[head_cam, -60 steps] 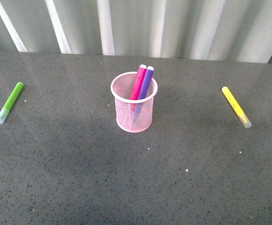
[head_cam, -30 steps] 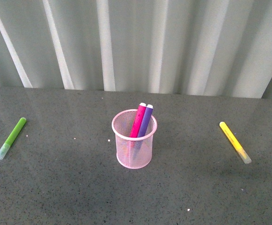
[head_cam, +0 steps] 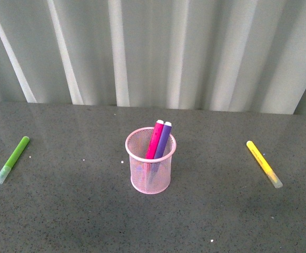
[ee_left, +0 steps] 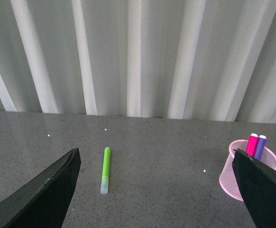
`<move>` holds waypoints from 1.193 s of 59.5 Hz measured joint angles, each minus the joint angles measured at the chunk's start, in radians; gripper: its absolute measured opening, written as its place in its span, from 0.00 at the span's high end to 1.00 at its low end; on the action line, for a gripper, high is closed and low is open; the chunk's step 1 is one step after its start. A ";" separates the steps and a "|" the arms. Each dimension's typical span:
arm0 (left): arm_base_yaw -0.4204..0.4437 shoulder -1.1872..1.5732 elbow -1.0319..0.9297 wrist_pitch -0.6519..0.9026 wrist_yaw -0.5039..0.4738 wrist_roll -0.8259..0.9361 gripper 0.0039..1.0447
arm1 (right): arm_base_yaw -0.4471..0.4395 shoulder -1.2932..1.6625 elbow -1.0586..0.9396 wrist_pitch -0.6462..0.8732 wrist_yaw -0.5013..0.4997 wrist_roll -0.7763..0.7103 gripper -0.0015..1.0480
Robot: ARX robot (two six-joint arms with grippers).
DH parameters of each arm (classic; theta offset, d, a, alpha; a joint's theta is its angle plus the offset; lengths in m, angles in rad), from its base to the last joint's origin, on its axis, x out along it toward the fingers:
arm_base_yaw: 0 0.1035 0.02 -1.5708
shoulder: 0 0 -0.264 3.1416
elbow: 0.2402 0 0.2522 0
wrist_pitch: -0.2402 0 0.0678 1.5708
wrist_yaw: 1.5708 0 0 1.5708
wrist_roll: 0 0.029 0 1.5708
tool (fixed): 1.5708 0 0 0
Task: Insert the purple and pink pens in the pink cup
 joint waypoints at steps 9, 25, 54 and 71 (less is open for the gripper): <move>0.000 0.000 0.000 0.000 0.000 0.000 0.06 | 0.000 -0.071 0.000 -0.070 0.000 0.000 0.97; 0.000 0.000 0.000 0.000 0.000 0.000 0.06 | 0.000 -0.194 0.000 -0.190 0.000 0.000 0.97; 0.000 -0.001 0.000 0.000 0.000 0.000 0.06 | 0.000 -0.416 0.000 -0.419 0.000 0.001 0.97; 0.000 0.000 0.000 0.000 0.000 0.000 0.06 | 0.000 -0.416 0.000 -0.419 0.000 0.001 0.81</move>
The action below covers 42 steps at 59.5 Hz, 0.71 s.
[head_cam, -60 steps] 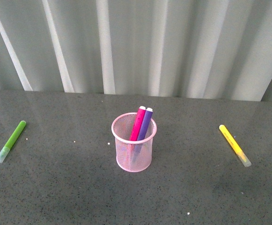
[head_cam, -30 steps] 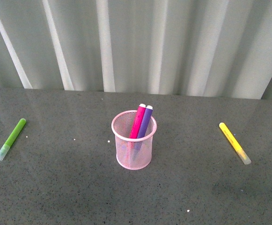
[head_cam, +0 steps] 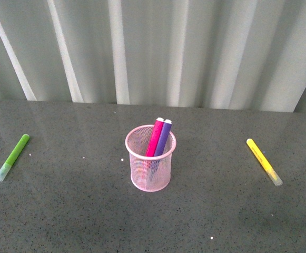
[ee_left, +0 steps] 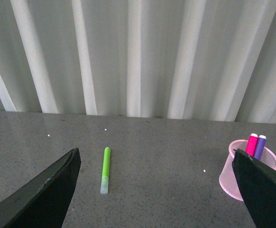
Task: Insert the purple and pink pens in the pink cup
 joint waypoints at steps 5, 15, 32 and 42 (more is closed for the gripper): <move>0.000 0.000 0.000 0.000 0.000 0.000 0.06 | 0.000 0.000 0.000 0.000 0.000 0.000 0.66; 0.000 0.000 0.000 0.000 0.000 0.000 0.06 | 0.000 0.000 0.000 0.000 0.000 0.000 0.37; 0.000 0.000 0.000 0.000 0.000 0.000 0.06 | 0.000 0.000 0.000 0.000 0.000 0.000 0.07; 0.000 0.000 0.000 0.000 0.000 0.000 0.06 | 0.000 0.000 0.000 0.000 0.000 0.000 0.07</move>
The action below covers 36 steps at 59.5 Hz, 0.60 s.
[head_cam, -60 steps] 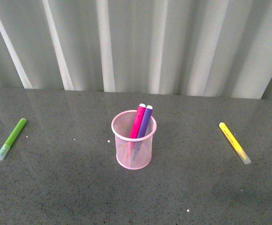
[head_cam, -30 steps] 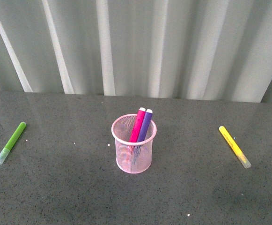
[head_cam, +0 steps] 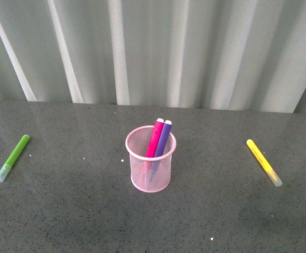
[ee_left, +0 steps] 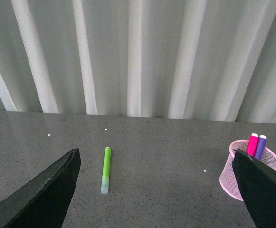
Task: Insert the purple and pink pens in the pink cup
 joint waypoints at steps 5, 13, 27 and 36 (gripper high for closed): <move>0.000 0.000 0.000 0.000 0.000 0.000 0.06 | 0.000 0.000 0.000 0.000 0.000 0.000 0.07; 0.000 0.000 0.000 0.000 0.000 0.000 0.06 | 0.000 0.000 0.000 0.000 0.000 0.000 0.07; 0.000 0.000 0.000 0.000 0.000 0.000 0.06 | 0.000 0.000 0.000 0.000 0.000 0.000 0.07; 0.000 0.000 0.000 0.000 0.000 0.000 0.06 | 0.000 0.000 0.000 0.000 0.000 0.000 0.07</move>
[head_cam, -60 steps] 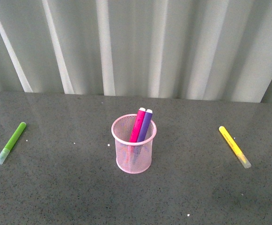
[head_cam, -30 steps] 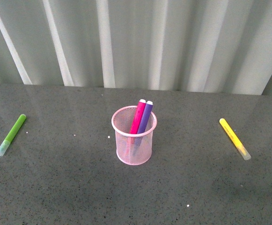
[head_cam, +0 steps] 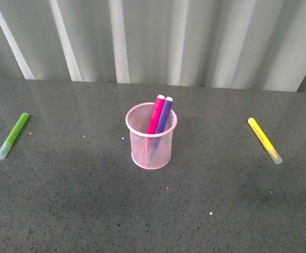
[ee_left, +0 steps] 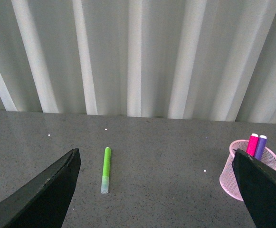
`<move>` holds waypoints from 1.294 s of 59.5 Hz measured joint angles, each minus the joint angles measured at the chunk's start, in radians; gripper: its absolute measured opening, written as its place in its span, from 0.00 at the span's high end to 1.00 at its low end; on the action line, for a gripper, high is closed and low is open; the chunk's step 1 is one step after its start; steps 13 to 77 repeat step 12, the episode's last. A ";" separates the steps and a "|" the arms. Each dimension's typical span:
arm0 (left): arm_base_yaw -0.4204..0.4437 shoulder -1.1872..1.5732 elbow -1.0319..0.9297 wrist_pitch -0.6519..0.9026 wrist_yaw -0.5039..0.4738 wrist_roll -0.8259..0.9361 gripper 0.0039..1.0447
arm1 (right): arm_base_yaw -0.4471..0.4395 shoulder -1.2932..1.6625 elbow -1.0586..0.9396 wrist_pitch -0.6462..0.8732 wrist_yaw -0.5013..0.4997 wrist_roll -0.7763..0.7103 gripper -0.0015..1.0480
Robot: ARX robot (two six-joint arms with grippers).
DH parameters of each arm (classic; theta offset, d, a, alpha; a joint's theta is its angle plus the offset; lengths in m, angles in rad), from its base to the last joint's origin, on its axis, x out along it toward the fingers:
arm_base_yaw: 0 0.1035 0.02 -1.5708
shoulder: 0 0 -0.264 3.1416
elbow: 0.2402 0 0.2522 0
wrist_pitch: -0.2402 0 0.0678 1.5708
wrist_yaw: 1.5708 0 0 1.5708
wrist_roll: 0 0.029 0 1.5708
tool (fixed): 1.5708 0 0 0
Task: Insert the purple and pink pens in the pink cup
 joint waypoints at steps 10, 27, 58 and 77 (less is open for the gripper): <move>0.000 0.000 0.000 0.000 0.000 0.000 0.06 | 0.000 0.000 0.000 0.000 0.000 0.000 0.07; 0.000 0.000 0.000 0.000 0.000 0.000 0.06 | 0.000 0.000 0.000 0.000 0.000 0.000 0.07; 0.000 0.000 0.000 0.000 0.000 0.000 0.06 | 0.000 0.000 0.000 0.000 0.000 0.000 0.07; 0.000 0.000 0.000 0.000 0.000 0.000 0.06 | 0.000 0.000 0.000 0.000 0.000 0.000 0.07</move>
